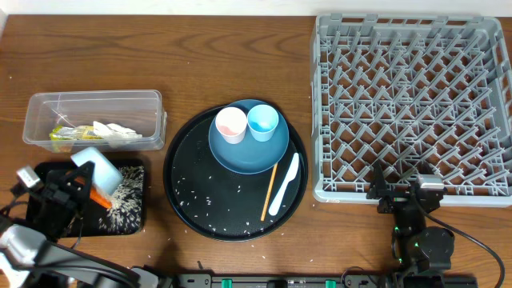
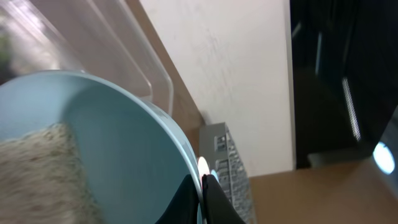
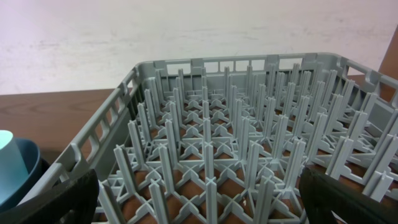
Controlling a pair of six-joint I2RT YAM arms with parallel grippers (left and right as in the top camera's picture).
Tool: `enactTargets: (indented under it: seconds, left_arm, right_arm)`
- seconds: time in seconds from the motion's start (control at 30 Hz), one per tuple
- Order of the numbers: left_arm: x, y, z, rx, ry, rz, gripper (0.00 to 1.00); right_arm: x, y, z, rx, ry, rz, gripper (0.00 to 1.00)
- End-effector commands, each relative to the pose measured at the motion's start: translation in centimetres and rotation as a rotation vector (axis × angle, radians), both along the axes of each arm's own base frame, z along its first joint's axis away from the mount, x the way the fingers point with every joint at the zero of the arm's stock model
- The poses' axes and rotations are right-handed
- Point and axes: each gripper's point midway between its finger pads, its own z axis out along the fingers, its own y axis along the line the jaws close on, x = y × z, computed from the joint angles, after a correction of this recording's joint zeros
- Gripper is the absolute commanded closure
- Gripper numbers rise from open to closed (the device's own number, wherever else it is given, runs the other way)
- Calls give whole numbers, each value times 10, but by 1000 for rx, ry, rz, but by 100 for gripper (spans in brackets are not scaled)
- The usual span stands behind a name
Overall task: Sort waste into correct bins and load items into the dishwasher rack
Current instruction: 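Tilt the bowl with the left gripper to pour rice onto the tray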
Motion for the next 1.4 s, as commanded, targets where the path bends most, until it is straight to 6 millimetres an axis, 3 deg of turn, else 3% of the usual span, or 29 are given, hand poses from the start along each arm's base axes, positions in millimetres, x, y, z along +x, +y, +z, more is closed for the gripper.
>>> enactTargets:
  seconds: [0.0, 0.13, 0.67, 0.77, 0.87, 0.93, 1.03, 1.13, 1.2, 1.3, 1.37]
  left_arm:
    - [-3, 5, 2, -27, -48, 21, 94]
    - [-6, 1, 3, -96, -22, 28, 94]
    - [-12, 5, 12, -19, -52, 58, 94]
    - [-13, 4, 12, -104, -21, 65, 94]
    - [-12, 8, 14, -12, -55, 60, 94]
    - [-12, 7, 13, -106, -21, 67, 94]
    - [-11, 8, 15, -7, -56, 60, 94]
    - [-12, 2, 15, -114, -18, 62, 94]
    - [-12, 2, 17, -1, -58, 53, 93]
    - [-12, 3, 15, -124, -14, 63, 94]
    - [-13, 0, 18, -69, -33, 58, 94]
  right_arm:
    - [0, -2, -1, 4, 1, -11, 1]
    - [0, -2, -1, 4, 2, -11, 1]
    - [0, -2, -1, 4, 2, -11, 1]
    - [0, -2, -1, 4, 2, -11, 1]
    - [0, -2, -1, 4, 2, -11, 1]
    - [0, -2, -1, 4, 2, -11, 1]
    - [0, -2, -1, 4, 2, -11, 1]
    - [0, -2, -1, 4, 2, -11, 1]
    - [0, -2, -1, 4, 2, -11, 1]
    - [0, -2, -1, 4, 2, -11, 1]
    - [0, -2, -1, 4, 2, -11, 1]
